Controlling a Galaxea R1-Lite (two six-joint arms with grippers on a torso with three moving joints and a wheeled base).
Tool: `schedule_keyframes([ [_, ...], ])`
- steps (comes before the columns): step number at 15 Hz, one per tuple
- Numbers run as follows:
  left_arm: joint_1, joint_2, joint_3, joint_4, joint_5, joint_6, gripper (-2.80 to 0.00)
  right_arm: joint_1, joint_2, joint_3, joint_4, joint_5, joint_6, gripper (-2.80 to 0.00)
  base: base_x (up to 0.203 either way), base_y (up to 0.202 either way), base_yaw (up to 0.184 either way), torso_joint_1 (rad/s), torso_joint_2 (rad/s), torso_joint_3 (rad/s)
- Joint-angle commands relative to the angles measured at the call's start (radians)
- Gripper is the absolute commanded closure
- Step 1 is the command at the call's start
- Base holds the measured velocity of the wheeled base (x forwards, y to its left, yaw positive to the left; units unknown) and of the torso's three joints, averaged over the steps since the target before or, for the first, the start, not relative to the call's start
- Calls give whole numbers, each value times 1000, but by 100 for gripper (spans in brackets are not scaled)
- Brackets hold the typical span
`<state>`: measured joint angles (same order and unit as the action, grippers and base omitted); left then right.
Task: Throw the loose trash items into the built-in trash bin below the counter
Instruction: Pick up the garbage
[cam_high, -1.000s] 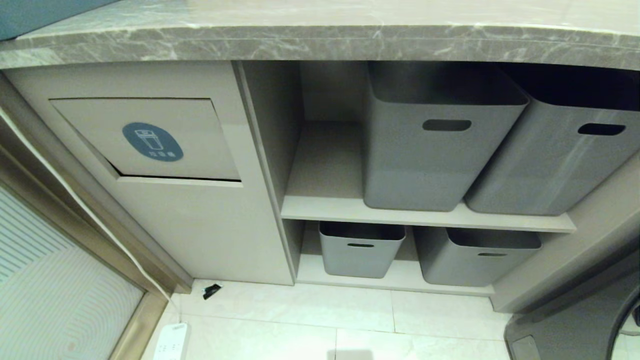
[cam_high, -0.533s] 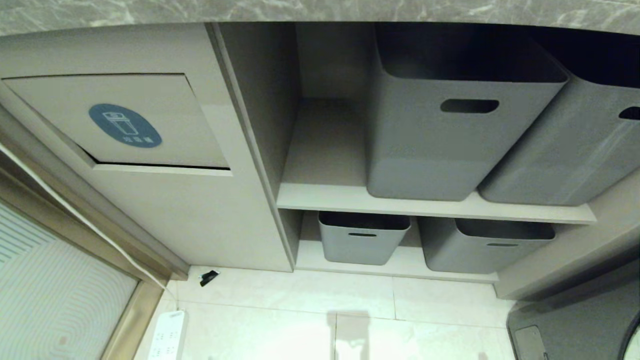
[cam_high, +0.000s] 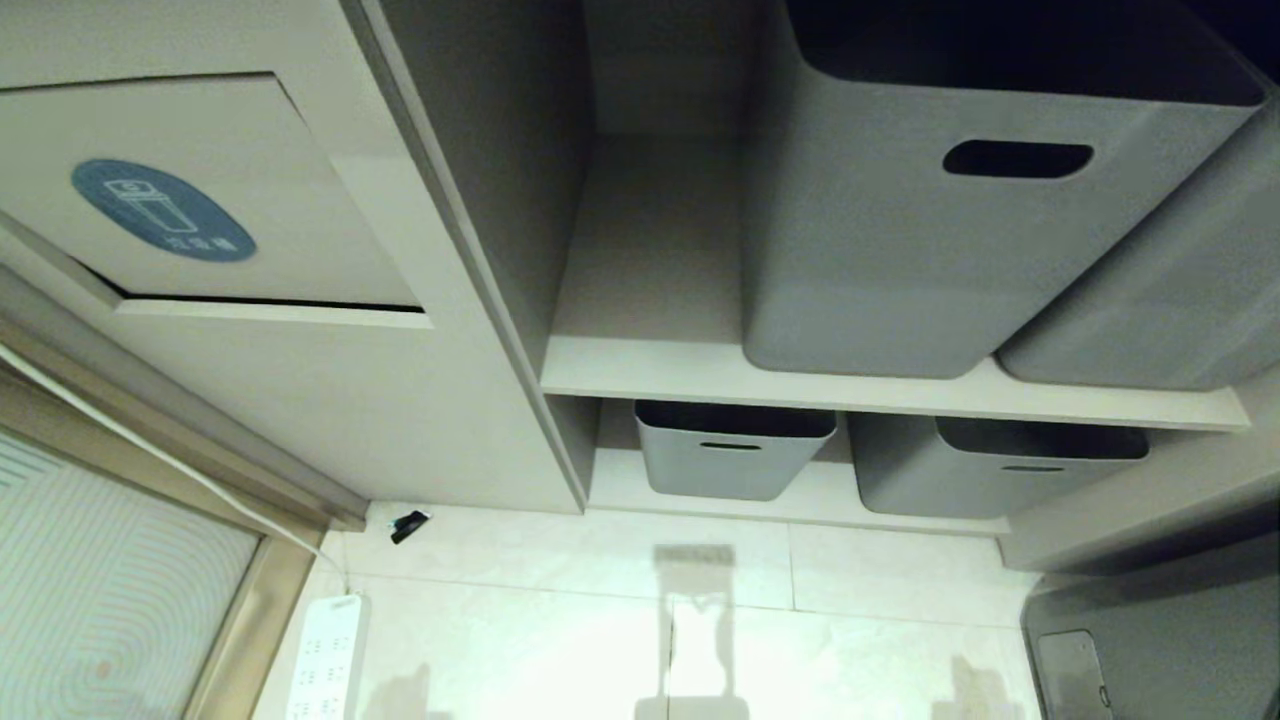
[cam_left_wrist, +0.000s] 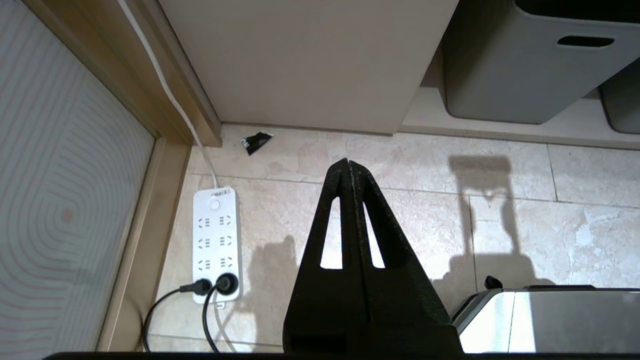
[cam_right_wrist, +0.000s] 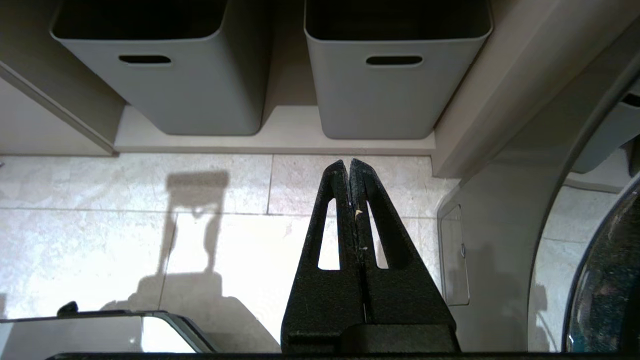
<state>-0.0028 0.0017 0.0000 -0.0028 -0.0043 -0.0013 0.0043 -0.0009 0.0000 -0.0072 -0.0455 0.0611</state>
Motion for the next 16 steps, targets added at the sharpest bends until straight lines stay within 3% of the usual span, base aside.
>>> schedule_keyframes([
  [1,0,1,3,0,0,0,0,0,1,2,0,1,0,0,0,0,0,2,-6,-189],
  [16,0,0,3,-2,4,-24,0,0,1,2,0,0,0,0,0,0,0,2,4,-198],
])
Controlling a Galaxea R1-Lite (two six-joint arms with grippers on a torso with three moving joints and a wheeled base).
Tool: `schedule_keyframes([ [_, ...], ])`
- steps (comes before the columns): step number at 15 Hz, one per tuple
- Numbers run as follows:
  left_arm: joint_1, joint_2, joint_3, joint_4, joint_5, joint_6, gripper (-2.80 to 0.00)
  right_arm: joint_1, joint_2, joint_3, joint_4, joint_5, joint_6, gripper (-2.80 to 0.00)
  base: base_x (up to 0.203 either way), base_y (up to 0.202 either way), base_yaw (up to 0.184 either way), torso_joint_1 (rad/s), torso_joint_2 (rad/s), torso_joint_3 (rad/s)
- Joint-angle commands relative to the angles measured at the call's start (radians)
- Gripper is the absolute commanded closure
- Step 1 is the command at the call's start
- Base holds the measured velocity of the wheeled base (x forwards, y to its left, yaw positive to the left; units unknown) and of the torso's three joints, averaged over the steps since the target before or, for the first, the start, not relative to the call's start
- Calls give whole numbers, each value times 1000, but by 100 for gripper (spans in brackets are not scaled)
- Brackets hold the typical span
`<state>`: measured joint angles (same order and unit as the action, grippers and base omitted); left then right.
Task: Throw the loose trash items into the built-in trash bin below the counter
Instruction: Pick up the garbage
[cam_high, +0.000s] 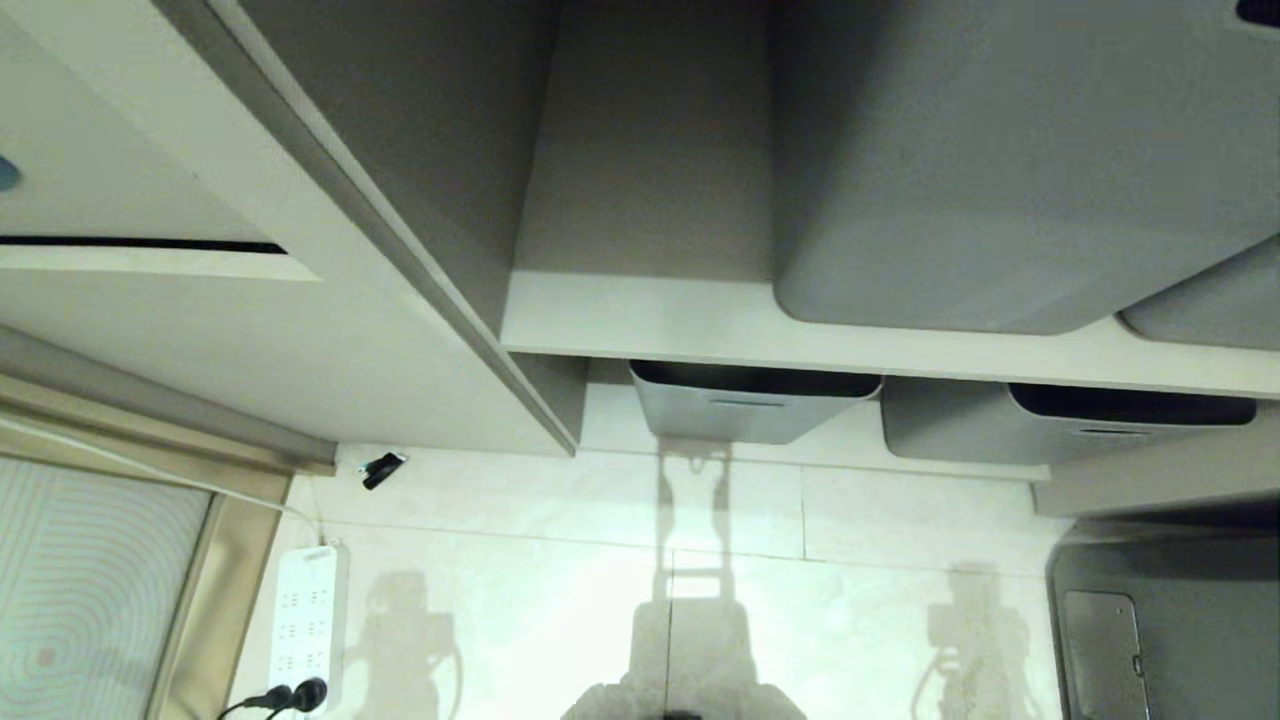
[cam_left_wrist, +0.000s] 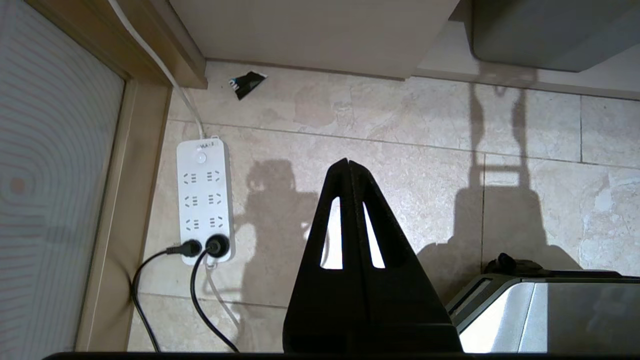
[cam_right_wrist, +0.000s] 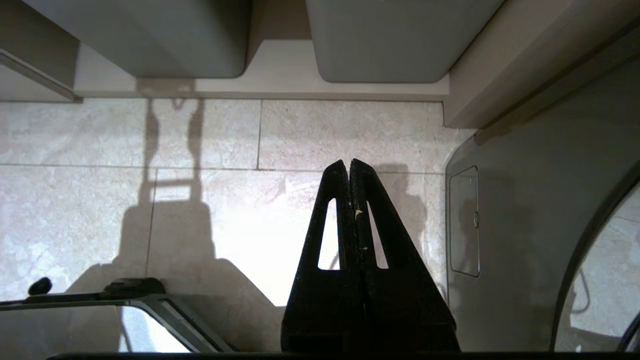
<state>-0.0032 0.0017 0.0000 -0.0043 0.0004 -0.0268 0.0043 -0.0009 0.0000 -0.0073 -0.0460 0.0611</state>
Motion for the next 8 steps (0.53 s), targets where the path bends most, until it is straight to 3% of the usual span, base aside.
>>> schedule_keyframes([
  [1,0,0,3,-2,3,-7,0,0,1,2,0,0,0,0,0,0,0,0,2,-195],
  [5,0,0,3,0,4,-15,0,0,1,2,0,0,0,0,0,0,0,3,2,-197],
  [8,0,0,2,-2,0,-8,0,0,1,2,0,1,0,0,0,0,0,5,0,-67],
])
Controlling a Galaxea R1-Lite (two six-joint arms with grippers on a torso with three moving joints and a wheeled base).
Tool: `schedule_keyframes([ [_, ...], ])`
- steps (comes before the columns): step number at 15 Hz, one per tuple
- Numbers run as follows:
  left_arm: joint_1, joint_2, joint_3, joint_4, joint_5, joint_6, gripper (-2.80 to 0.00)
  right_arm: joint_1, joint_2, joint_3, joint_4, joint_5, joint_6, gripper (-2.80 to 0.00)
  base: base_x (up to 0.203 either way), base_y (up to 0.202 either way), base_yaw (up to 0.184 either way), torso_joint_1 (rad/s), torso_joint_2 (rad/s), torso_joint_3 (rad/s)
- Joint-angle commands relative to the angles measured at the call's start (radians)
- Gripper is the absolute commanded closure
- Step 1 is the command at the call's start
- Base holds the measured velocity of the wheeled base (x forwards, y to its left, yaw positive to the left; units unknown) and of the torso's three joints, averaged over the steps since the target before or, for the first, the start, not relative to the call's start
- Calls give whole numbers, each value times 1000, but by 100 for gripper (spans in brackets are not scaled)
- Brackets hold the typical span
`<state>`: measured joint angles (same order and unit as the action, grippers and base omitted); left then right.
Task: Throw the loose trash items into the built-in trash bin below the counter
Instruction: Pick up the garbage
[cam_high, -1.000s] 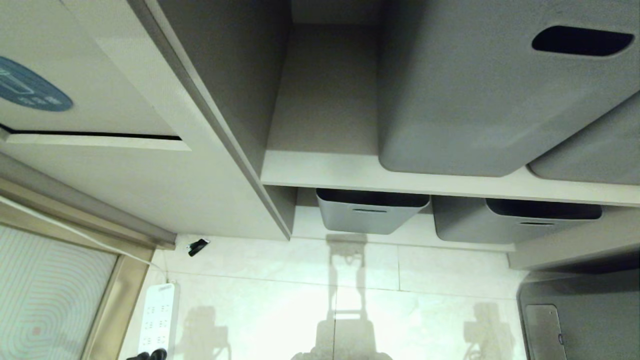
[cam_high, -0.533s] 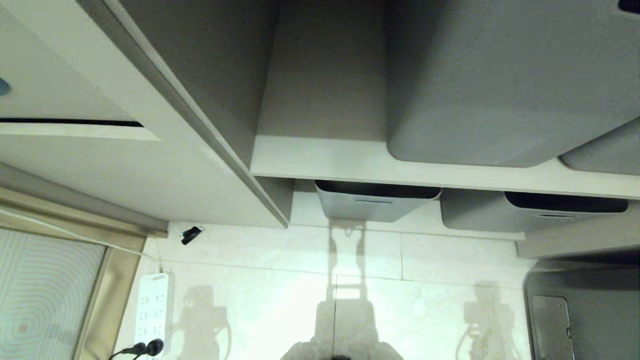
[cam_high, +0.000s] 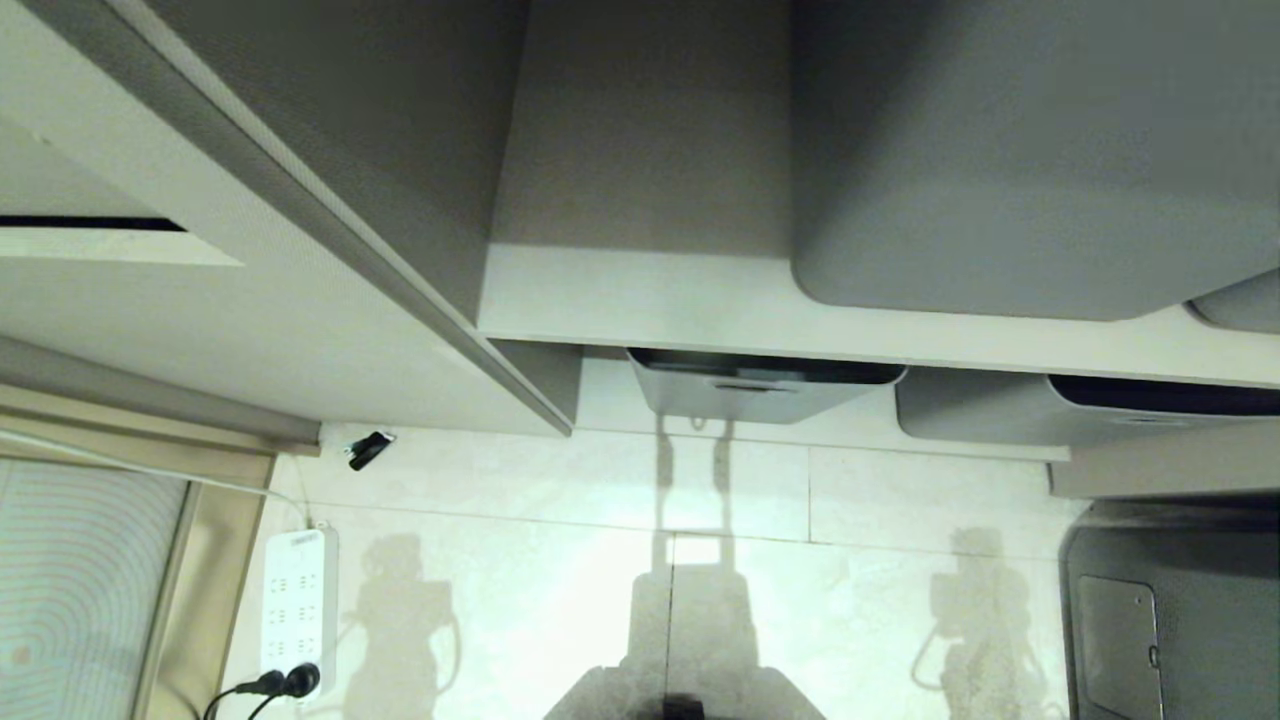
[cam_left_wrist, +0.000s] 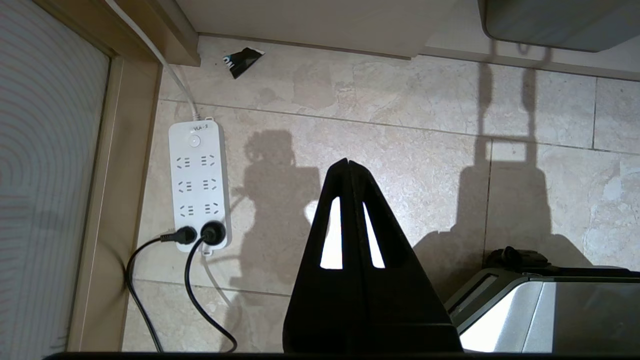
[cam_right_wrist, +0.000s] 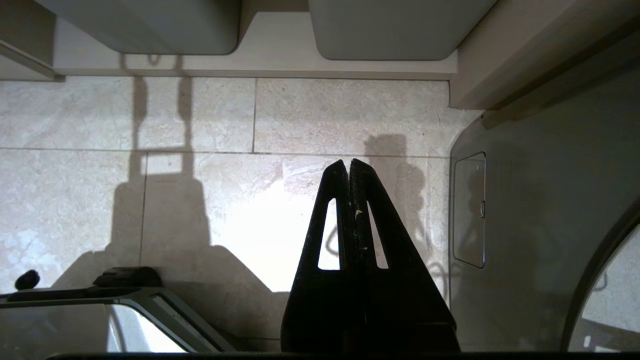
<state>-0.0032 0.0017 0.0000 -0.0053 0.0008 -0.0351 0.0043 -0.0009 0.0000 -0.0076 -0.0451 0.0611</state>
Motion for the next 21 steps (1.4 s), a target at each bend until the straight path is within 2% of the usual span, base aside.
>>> schedule_keyframes([
  [1,0,0,3,-2,2,-2,0,0,1,2,0,0,0,0,0,0,0,6,2,-32],
  [7,0,2,-2,4,3,-47,0,0,1,2,0,0,0,0,0,0,0,0,0,0],
  [10,0,76,-3,7,3,-44,0,0,1,2,0,-1,0,0,0,0,0,0,0,0],
  [13,1,147,-87,5,29,-8,0,0,1,2,0,1,0,0,0,0,0,0,0,0],
  [15,3,343,-187,-7,79,-55,0,0,1,2,0,0,0,0,0,0,0,0,0,0],
  [17,24,678,-302,-18,133,-165,0,0,1,2,0,0,0,0,0,0,0,0,0,0],
  [19,97,1007,-379,-53,144,-242,0,0,1,2,0,0,0,0,0,0,0,0,0,0],
  [21,209,1317,-442,-130,124,-270,0,0,1,2,0,-1,0,0,0,0,0,0,0,0],
])
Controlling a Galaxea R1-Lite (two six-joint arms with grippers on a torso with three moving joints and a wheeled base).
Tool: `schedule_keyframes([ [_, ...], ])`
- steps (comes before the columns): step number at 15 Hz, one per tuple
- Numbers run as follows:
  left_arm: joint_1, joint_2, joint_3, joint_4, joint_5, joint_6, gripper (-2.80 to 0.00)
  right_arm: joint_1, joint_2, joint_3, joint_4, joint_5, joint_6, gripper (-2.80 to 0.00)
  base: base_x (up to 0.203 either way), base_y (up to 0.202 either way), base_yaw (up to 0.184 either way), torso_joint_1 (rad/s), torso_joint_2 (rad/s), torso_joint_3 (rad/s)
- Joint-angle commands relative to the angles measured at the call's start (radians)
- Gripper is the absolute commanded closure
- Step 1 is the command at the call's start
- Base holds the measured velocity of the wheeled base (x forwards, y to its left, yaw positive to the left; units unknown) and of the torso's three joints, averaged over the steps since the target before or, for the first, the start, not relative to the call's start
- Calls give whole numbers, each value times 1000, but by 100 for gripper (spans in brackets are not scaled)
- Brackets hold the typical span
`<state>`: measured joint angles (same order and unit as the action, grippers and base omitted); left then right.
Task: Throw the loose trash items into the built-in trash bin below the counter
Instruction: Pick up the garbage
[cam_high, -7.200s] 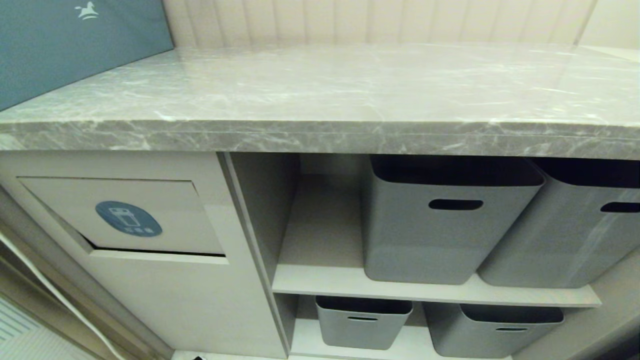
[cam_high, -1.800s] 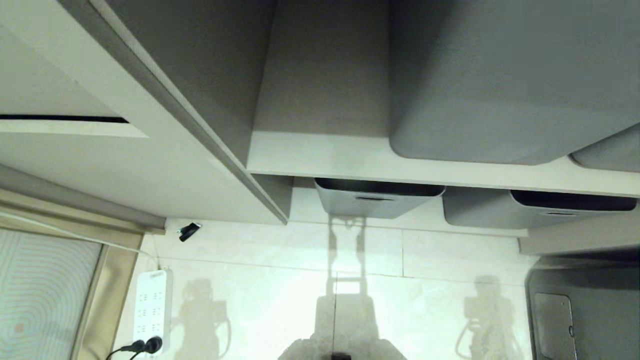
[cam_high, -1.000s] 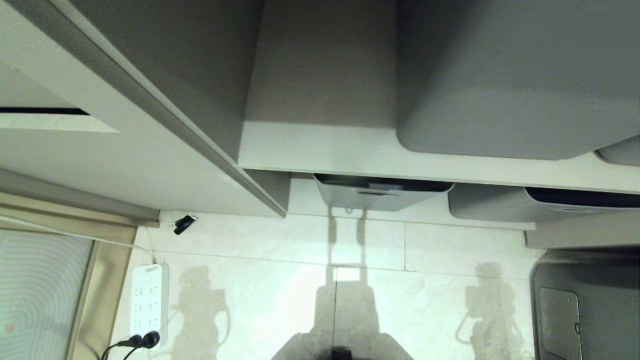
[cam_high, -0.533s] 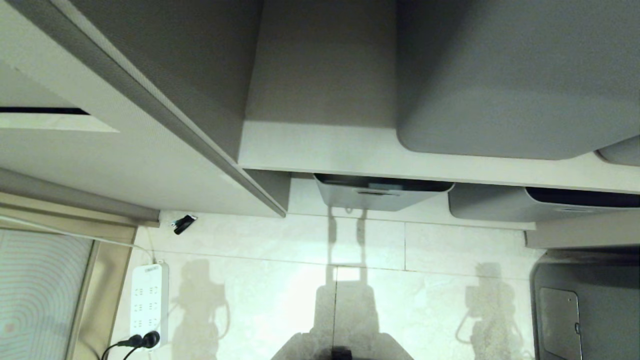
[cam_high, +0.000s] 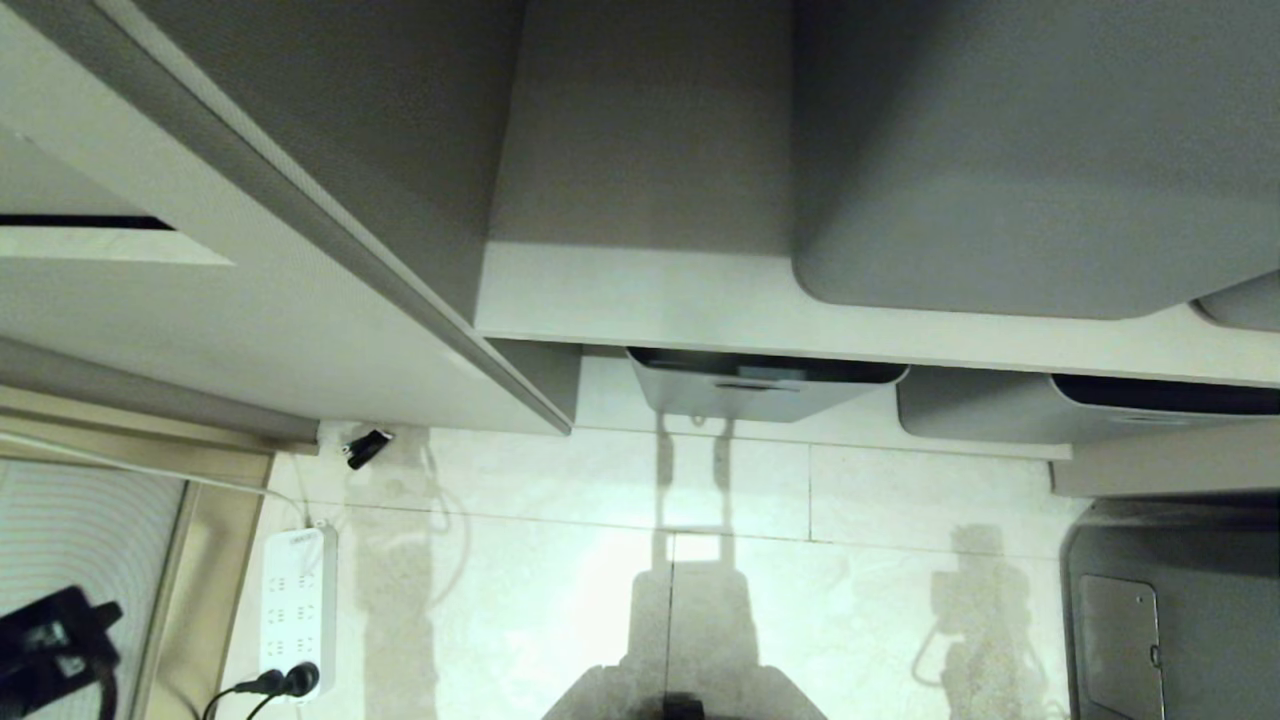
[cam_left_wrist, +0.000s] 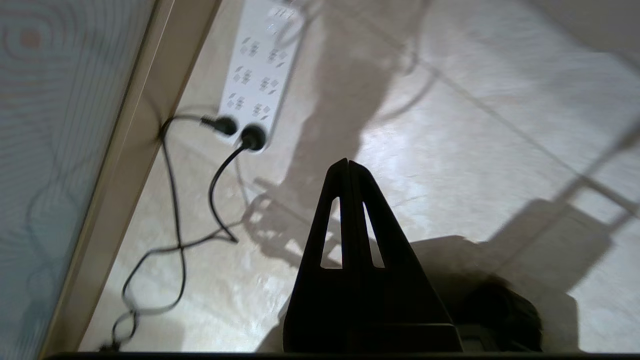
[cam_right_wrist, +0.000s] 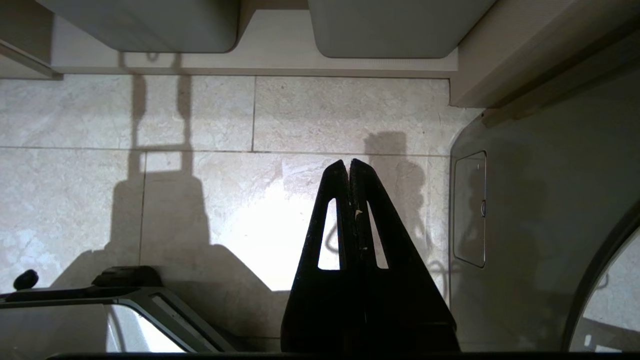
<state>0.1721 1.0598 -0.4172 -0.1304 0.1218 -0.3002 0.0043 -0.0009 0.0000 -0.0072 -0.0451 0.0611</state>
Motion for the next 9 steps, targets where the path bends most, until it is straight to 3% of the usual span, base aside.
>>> schedule_keyframes([
  [1,87,392,-51,-49,-12,-1,0,0,1,2,0,-1,0,0,0,0,0,0,0,0],
  [3,191,648,-98,-168,-71,30,0,0,1,2,0,0,0,0,0,0,0,0,0,0],
  [4,235,760,-117,-239,-110,59,-280,0,1,2,0,-1,0,0,0,0,0,0,0,0],
  [6,303,952,-145,-417,-209,132,-280,0,1,2,0,-1,0,0,0,0,0,0,0,0],
  [9,341,1113,-130,-722,-342,261,-280,0,1,2,0,-1,0,0,0,0,0,0,0,0],
])
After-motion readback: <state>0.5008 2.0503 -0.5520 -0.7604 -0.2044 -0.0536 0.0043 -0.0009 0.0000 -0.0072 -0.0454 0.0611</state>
